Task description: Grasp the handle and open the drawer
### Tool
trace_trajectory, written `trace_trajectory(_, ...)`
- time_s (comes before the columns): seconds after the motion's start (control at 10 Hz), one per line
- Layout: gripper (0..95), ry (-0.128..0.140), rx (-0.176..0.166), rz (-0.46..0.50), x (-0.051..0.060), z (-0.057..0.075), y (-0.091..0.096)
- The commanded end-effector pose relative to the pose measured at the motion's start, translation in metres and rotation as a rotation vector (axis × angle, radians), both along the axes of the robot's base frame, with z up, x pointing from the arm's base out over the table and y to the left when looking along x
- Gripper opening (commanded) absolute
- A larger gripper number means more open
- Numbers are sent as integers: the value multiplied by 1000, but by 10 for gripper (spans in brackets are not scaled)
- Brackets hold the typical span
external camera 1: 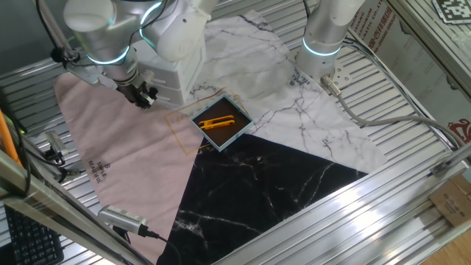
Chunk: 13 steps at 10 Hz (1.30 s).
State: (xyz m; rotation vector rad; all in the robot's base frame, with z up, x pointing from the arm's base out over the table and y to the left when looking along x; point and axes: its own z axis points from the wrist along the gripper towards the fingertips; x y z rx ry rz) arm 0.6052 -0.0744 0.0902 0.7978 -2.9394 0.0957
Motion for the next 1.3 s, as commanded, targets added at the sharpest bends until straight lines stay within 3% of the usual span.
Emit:
trace_trajectory(0.1, 0, 0, 4, 7, 1, -1, 0)
trace_trajectory(1.3, 0, 25, -10, 12, 3, -5, -2)
